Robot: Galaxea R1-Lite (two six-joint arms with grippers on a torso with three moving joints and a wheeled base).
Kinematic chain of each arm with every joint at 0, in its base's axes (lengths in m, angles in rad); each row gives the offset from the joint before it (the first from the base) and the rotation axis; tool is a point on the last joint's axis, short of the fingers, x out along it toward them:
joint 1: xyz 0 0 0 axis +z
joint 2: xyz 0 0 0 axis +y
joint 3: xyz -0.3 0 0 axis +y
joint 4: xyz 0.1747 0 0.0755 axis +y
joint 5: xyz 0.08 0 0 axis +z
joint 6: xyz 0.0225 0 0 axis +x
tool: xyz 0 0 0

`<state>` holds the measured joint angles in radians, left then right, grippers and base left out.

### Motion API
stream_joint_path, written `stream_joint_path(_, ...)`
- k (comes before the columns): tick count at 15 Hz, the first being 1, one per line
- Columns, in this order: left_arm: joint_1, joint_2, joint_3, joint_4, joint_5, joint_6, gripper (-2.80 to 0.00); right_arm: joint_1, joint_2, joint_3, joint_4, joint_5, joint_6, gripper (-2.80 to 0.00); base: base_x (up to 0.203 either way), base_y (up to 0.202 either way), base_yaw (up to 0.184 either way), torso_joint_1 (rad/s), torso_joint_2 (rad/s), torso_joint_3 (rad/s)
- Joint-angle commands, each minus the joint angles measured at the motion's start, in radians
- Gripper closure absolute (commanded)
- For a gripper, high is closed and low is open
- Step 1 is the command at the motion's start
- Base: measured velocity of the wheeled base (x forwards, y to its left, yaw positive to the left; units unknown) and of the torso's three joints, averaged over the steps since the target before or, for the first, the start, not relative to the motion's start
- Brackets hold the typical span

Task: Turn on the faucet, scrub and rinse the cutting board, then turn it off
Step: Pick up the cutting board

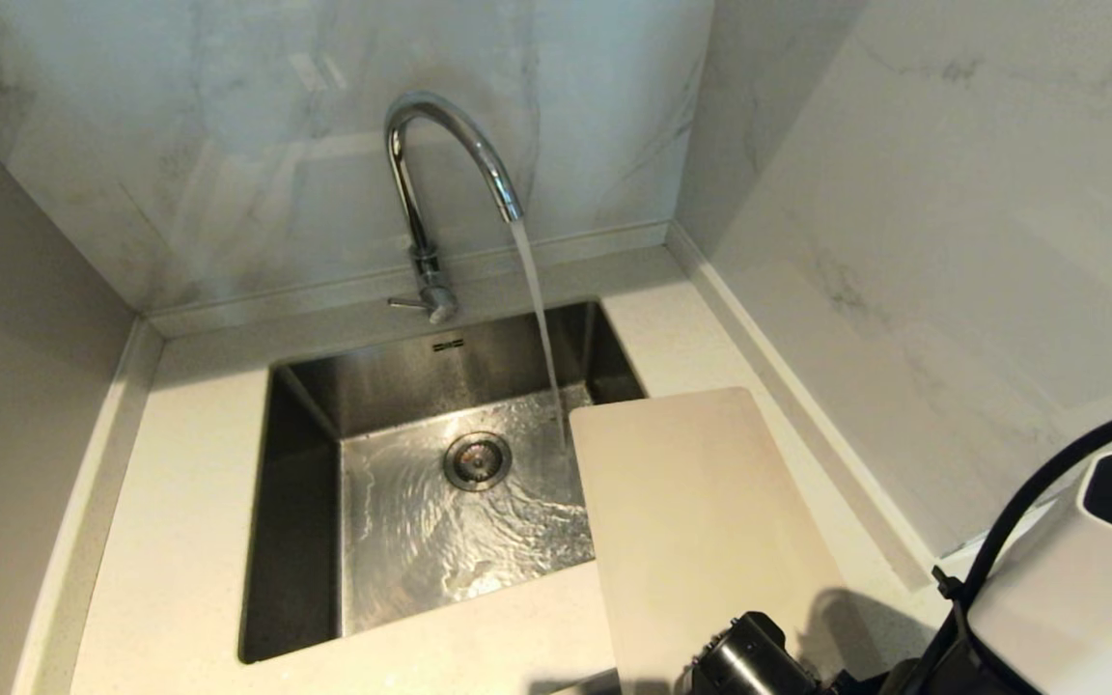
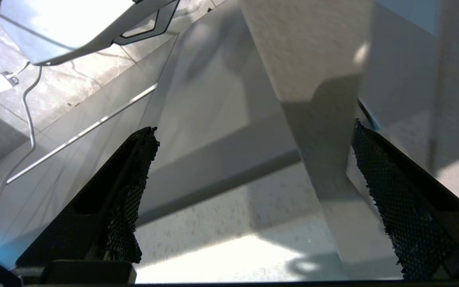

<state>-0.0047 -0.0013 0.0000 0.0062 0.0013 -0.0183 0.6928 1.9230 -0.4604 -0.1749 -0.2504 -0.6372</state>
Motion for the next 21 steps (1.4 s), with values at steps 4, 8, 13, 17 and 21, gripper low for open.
stream_joint_path(4, 0.000, 0.001, 0.000, 0.000, 0.000, 0.000, 0.00, -0.001, 0.089, 0.009, -0.069, -0.001, -0.004, -2.80, 0.000, 0.000, 0.000, 0.000, 0.00, 0.000)
stream_joint_path(8, 0.000, 0.001, 0.000, 0.000, 0.000, 0.000, 0.00, 0.001, 0.106, 0.023, -0.090, -0.012, -0.002, -2.80, 0.000, 0.000, 0.000, 0.000, 0.00, 0.000)
stream_joint_path(13, 0.000, 0.001, 0.000, 0.000, 0.000, 0.000, 0.00, 0.001, 0.155, 0.080, -0.242, -0.015, -0.003, -2.80, 0.000, 0.000, 0.000, 0.000, 0.00, 0.000)
stream_joint_path(17, 0.000, 0.001, 0.000, 0.000, 0.000, 0.000, 0.00, 0.002, 0.159, 0.083, -0.250, -0.018, -0.002, -2.80, 0.000, 0.000, 0.000, 0.000, 0.00, 0.000)
stream_joint_path(21, 0.000, 0.001, 0.000, 0.000, 0.000, 0.001, 0.00, 0.002, 0.166, 0.081, -0.252, -0.020, -0.004, -2.80, 0.000, 0.000, 0.000, 0.000, 0.00, 0.000)
